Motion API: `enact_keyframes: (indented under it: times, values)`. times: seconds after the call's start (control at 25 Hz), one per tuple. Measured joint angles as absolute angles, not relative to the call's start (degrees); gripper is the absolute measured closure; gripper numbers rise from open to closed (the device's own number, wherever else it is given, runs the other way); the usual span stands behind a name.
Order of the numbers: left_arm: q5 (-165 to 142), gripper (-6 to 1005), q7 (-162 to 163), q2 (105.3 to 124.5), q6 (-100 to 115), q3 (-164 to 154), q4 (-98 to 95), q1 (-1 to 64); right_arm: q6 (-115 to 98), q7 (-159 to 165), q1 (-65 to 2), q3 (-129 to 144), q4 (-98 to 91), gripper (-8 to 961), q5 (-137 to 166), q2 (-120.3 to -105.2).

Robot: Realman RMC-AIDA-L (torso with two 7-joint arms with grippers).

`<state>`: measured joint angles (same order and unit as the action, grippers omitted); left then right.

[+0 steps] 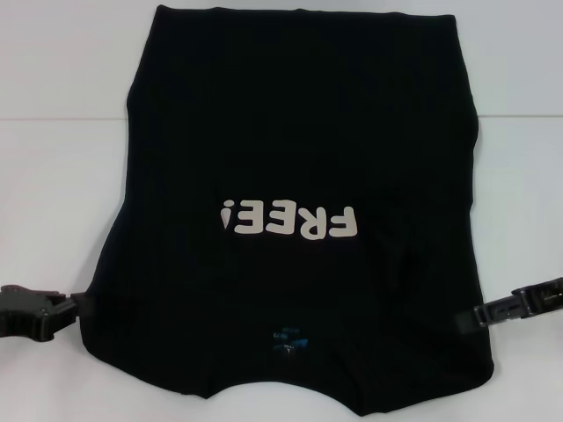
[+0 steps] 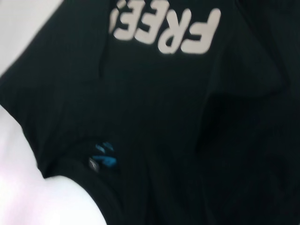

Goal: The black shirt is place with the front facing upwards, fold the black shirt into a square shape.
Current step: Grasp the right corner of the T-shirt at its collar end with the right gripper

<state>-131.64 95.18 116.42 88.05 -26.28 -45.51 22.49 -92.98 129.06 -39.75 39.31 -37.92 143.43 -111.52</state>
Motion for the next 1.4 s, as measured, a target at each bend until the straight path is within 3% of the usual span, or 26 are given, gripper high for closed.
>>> enact_keyframes:
  times: [0.36,1.4]
  values:
    - [-131.6,980,94.6,116.45,87.6,-26.3,-45.2,23.2,-91.9,110.3,-34.0,34.2,-38.8,115,136.6,-114.29]
    - [-131.7,981,94.1,116.67,84.9,-26.6,-42.9,24.5,-90.4,105.6,-31.1,35.5,-46.9,167,140.8,-118.23]
